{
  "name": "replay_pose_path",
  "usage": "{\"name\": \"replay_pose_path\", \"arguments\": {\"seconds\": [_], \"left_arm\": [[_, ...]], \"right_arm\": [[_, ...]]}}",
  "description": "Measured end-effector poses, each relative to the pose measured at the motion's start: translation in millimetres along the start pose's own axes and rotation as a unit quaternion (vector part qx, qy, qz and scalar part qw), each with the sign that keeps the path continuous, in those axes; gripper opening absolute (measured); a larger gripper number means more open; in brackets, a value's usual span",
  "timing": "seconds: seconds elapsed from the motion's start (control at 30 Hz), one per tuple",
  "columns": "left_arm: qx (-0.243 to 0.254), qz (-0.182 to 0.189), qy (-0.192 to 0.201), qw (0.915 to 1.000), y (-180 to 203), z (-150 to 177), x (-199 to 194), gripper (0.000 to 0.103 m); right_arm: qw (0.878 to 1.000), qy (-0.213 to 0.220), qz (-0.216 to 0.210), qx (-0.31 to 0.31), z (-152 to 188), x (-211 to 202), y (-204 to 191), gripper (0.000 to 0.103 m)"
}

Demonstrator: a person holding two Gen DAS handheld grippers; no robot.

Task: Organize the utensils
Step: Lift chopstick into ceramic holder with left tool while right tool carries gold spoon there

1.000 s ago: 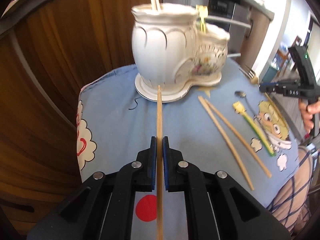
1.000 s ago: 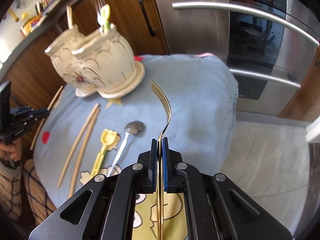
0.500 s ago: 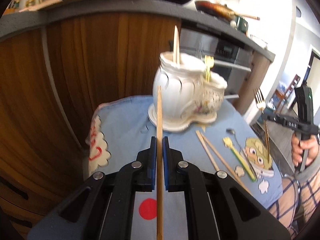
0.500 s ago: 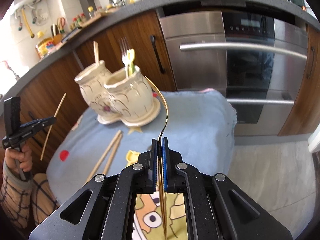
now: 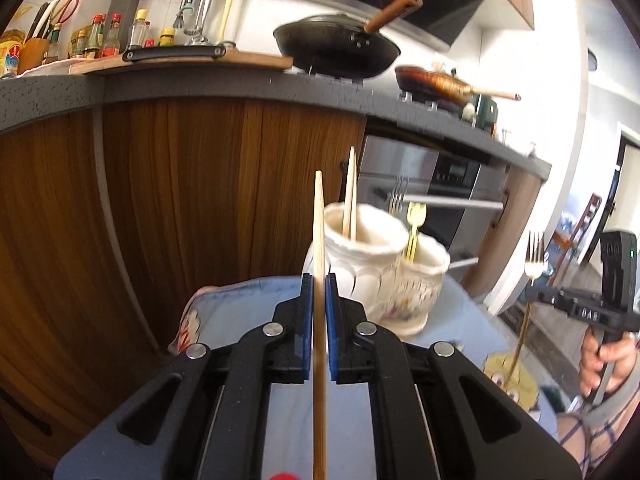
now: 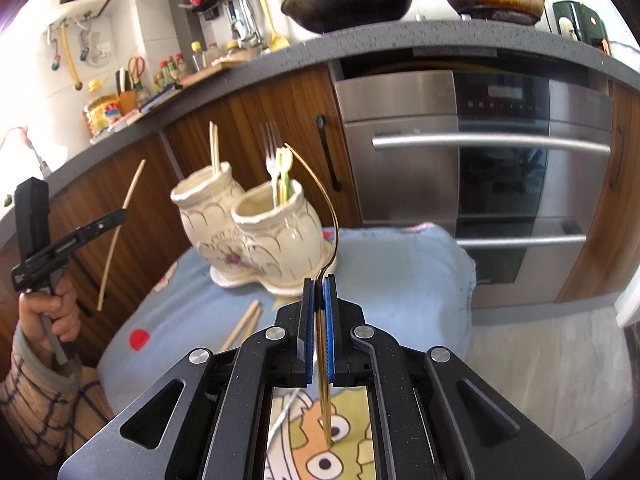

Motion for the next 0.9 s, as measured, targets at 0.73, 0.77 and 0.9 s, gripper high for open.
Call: {"name": "replay_pose_path", "arguments": {"seconds": [0.73, 0.77, 0.9], "left_arm": [[-0.019, 0.062, 0.127, 0.9898, 27, -98, 48, 0.006], [-0.019, 0.065, 0.132, 0.9889, 28, -101, 50, 0.006], [-0.024, 0.072, 0.149, 0.9859, 30, -115, 58, 0.006]], "right_arm": [[0.990, 0.132, -0.021, -0.043, -110, 2, -34, 0.005], [0.989, 0.136, -0.024, -0.045, -115, 2, -36, 0.005], [0.986, 0.153, -0.037, -0.054, -135, 3, -44, 0.005]]}}
Point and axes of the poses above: each gripper's, at about its wrist camera, not at the fingertips, and x roughly the way its jaws point, y to its right, z to its underside, the point moved 6 cm from there along x, roughly the way its jaws point, and after that the axes turned 5 degrees about -x, right-handed, at the moved point
